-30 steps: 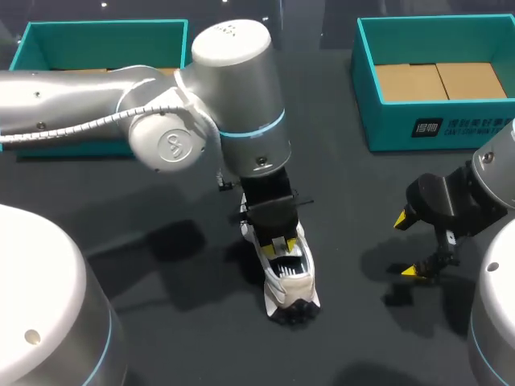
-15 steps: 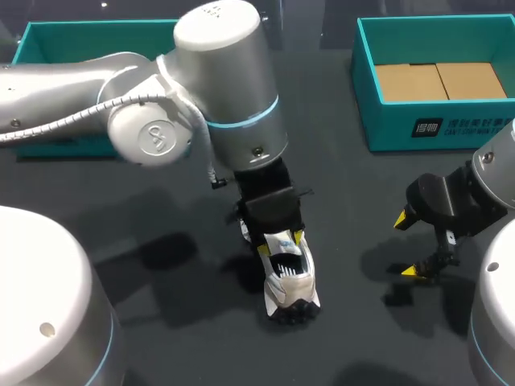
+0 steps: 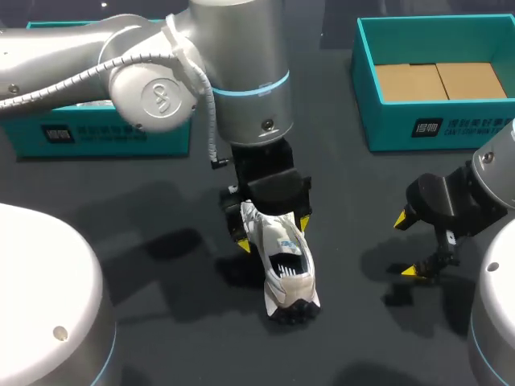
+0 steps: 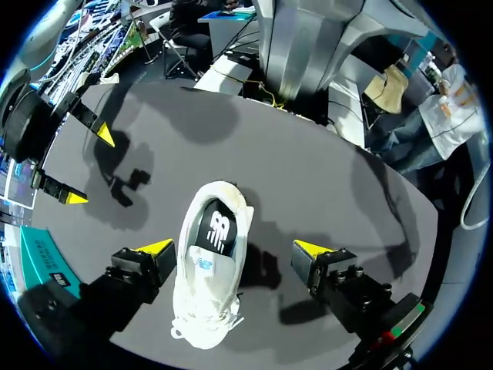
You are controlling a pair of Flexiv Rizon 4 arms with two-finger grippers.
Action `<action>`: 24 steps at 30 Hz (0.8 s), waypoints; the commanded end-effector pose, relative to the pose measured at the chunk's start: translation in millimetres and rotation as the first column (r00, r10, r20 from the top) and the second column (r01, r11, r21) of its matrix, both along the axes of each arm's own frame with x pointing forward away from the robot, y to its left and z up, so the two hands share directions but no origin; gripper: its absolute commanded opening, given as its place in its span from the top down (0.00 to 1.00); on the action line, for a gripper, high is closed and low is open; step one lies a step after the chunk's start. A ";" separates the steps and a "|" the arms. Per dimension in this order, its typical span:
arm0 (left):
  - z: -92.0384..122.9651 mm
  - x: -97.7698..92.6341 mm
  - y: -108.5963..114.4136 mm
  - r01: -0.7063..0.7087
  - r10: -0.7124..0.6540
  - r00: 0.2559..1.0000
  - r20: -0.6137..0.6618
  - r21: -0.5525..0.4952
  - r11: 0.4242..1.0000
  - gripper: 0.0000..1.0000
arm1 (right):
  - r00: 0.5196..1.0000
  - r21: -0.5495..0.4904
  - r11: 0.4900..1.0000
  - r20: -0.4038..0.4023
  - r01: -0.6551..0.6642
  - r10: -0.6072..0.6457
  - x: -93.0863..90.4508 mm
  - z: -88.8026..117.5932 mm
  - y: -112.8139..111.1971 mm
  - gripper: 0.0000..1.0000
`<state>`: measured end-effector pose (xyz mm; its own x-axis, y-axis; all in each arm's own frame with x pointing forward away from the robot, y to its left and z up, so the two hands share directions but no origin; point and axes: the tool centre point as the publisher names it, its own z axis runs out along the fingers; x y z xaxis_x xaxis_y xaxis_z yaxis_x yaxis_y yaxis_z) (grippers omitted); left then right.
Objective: Take the shoe out of the shoebox, open the shoe tongue, remove and reinsert the insole, then place the shoe into the shoebox
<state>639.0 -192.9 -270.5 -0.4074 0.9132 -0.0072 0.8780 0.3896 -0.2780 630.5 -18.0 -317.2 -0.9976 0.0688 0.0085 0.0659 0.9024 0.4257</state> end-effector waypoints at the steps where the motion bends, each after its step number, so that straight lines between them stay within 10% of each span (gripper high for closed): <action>1: -0.8 -13.8 -4.2 -0.293 0.292 0.956 0.022 0.072 0.953 0.00 | 1.000 -0.003 1.000 0.004 0.002 -0.002 -2.3 0.0 0.1 0.00; 4: 10.4 -28.1 -3.2 -0.651 0.636 0.754 0.167 0.055 0.757 0.00 | 1.000 -0.003 1.000 0.004 0.002 -0.002 -2.3 0.0 0.1 0.00; 14: 10.4 -28.1 -3.2 -0.651 0.636 0.754 0.167 0.055 0.757 0.00 | 1.000 -0.003 1.000 0.004 0.002 -0.002 -2.3 0.0 0.1 0.00; 24: -2.1 -46.6 -19.3 -0.883 0.900 0.431 0.064 0.235 0.406 0.00 | 1.000 -0.003 1.000 0.004 0.002 -0.002 -2.3 0.0 0.1 0.00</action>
